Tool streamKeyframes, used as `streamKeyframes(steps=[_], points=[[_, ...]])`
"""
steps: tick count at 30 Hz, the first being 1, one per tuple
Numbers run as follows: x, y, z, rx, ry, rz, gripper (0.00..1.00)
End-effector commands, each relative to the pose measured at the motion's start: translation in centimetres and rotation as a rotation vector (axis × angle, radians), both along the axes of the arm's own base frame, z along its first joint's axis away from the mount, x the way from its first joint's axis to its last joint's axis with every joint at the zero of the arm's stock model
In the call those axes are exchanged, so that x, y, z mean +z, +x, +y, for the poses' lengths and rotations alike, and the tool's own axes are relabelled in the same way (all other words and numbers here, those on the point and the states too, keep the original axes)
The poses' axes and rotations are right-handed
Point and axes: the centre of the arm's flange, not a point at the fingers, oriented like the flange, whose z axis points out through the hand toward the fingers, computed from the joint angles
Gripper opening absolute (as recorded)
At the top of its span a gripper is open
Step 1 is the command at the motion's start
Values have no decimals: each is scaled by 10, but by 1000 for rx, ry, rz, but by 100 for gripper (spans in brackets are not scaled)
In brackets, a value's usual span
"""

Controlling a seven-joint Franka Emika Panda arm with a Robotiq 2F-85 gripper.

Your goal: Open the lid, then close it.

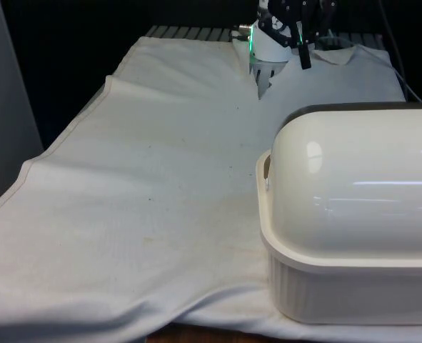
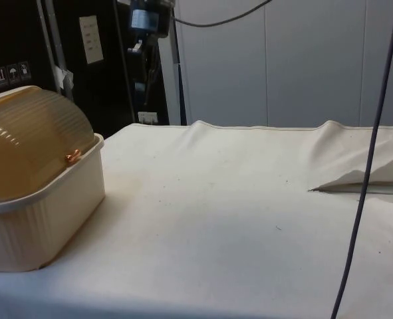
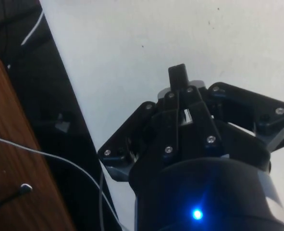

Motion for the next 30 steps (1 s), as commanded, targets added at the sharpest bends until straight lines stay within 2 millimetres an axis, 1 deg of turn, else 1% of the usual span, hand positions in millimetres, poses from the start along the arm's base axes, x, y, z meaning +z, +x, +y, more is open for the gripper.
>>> streamKeyframes(steps=[1, 3, 9, 10, 12, 18, 19, 21, 27, 28, 30], points=[[-3, 0, 1, 0, 3, -1, 0], [-11, 1, 6, -6, 18, -19, 0], [-22, 4, 13, -12, 31, -32, 0], [-21, 3, 10, -9, 23, -18, 0], [-27, 5, 17, -14, 37, -38, 0], [-38, 7, 30, -14, 45, -55, 0], [-37, 7, 26, -11, 36, -35, 0], [-40, 7, 31, -15, 49, -58, 0], [-46, 2, 33, -16, 50, -56, 0], [-46, 4, 30, -11, 46, -44, 0], [-48, 2, 36, -12, 48, -56, 0]])
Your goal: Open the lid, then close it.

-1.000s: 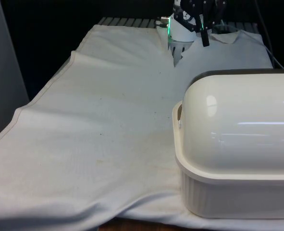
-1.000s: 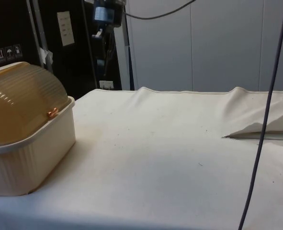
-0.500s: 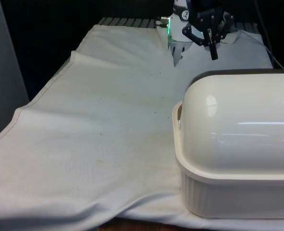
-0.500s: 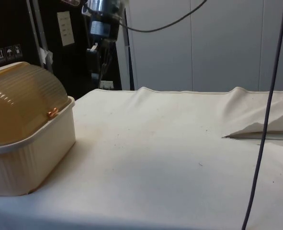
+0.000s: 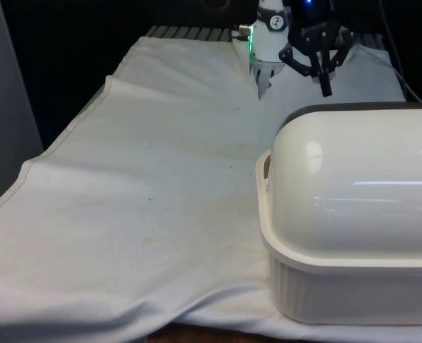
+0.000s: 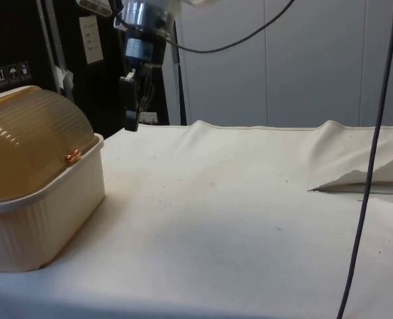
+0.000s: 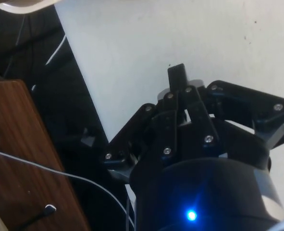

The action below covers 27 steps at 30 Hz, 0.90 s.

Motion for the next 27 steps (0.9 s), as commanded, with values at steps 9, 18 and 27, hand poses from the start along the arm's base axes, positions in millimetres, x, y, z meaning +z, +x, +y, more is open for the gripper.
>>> streamKeyframes(steps=[9, 18, 27], points=[[-12, 3, 24, 9, -7, -30, 0], [-22, 13, 43, 17, -15, -69, 0], [-27, 24, 57, 22, -13, -111, 0]])
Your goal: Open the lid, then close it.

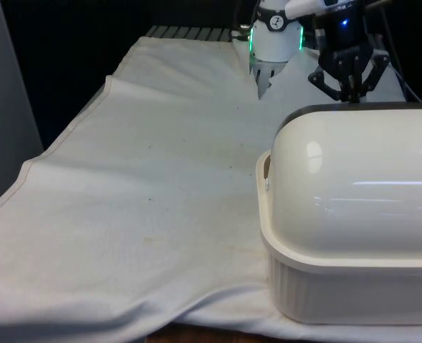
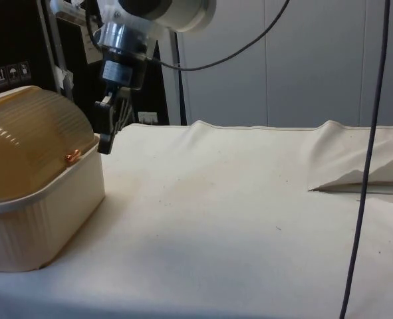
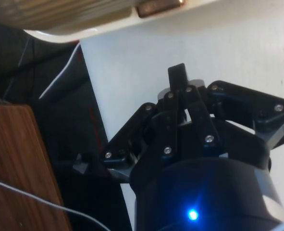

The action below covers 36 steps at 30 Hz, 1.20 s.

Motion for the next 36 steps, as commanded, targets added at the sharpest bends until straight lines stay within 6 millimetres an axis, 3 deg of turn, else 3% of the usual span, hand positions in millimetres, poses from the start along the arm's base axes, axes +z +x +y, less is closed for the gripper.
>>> streamKeyframes(steps=[1, 19, 36], points=[[1, 3, 4, -3, 11, -18, 0], [-9, 12, 24, -16, 23, -71, 0], [-11, 17, 30, -12, 18, -81, 0]])
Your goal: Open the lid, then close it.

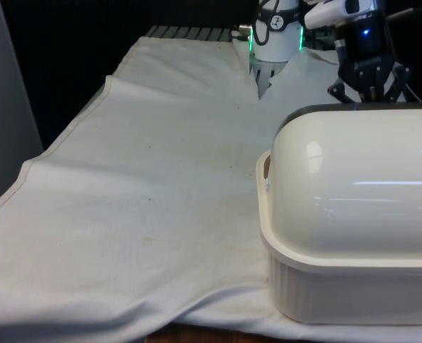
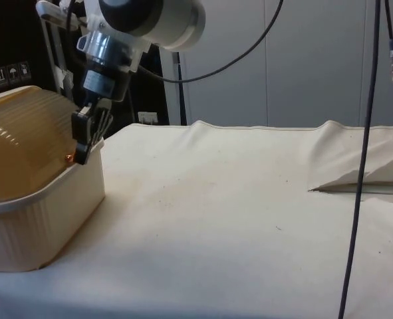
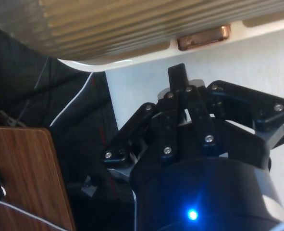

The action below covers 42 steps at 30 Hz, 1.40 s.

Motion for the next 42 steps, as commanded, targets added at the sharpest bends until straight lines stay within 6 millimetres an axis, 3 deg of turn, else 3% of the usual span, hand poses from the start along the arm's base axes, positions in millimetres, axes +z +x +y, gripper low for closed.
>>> streamKeyframes(steps=[1, 25, 42], points=[[1, 2, 3, -4, 10, -12, 0], [-8, 17, 1, -14, 7, -16, 0], [10, 30, 2, -18, 22, -57, 0]])
